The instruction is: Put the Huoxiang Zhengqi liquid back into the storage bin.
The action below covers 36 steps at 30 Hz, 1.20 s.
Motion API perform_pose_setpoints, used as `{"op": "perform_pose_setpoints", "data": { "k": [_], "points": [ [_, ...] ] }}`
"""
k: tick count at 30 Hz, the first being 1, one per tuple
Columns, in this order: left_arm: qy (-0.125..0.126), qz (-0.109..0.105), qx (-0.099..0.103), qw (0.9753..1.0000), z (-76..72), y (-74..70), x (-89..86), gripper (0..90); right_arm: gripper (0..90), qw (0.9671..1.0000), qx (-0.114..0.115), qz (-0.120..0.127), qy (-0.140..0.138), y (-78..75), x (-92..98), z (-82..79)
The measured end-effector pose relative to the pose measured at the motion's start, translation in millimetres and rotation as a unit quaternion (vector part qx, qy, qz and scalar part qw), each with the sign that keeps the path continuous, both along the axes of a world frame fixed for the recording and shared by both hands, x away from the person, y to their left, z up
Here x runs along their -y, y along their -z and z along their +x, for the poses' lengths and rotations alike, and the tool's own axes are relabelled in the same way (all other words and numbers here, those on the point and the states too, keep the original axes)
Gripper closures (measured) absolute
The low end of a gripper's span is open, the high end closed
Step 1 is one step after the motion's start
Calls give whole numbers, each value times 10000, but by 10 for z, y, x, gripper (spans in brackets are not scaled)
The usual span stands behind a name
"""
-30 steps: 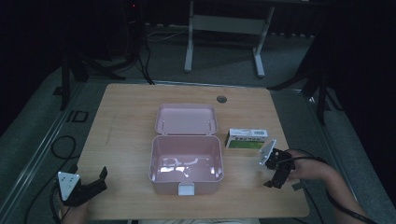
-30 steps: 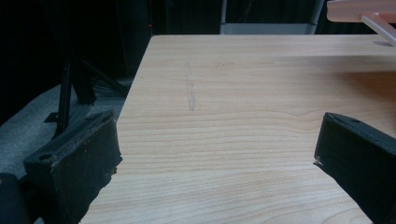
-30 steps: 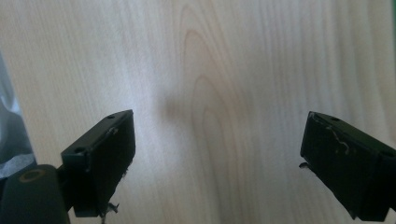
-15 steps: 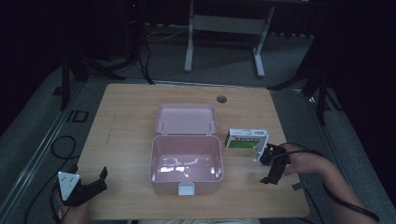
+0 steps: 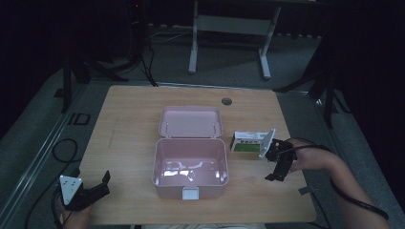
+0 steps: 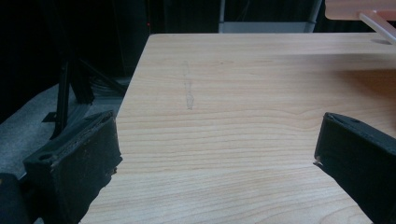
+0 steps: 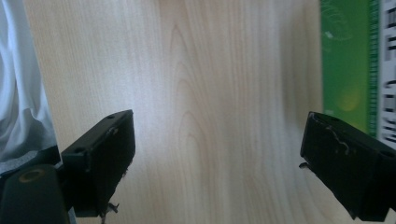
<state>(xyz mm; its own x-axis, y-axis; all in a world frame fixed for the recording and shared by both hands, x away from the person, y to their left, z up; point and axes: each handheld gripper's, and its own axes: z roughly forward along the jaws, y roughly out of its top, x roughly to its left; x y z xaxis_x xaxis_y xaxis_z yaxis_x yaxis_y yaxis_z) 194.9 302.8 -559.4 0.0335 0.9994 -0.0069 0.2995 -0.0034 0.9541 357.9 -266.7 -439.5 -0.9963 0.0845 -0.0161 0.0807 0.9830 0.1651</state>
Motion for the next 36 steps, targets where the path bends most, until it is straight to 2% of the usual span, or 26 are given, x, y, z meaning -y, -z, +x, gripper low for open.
{"op": "perform_pose_setpoints", "data": {
  "k": [7, 14, 23, 25, 30, 33, 34, 36],
  "points": [
    [3, -5, 0, 10000, 4, 3, 4, 3, 101, 9999, 86, -58, 115, -135, -15, 122],
    [2, -6, -2, 10000, 3, 3, 2, 3, 101, 9998, 149, -81, 120, -189, -34, 238],
    [6, -5, -10, 10000, 5, 6, 5, 3, 128, 9995, 247, -138, 148, -276, -51, 434],
    [7, -7, -12, 10000, 5, 7, 6, 3, 134, 9994, 266, -164, 179, -311, -57, 520],
    [12, -4, -14, 10000, 5, 7, 6, 3, 148, 9990, 301, -244, 233, -333, -79, 681],
    [16, 8, -25, 10000, 5, 7, 6, 3, 149, 9990, 282, -253, 245, -332, -87, 708],
    [24, 17, -28, 10000, 6, 9, 8, 3, 155, 9988, 275, -318, 256, -316, -112, 794],
    [29, 19, -27, 10000, 6, 9, 9, 3, 156, 9987, 265, -364, 257, -300, -131, 842]
  ]
}}
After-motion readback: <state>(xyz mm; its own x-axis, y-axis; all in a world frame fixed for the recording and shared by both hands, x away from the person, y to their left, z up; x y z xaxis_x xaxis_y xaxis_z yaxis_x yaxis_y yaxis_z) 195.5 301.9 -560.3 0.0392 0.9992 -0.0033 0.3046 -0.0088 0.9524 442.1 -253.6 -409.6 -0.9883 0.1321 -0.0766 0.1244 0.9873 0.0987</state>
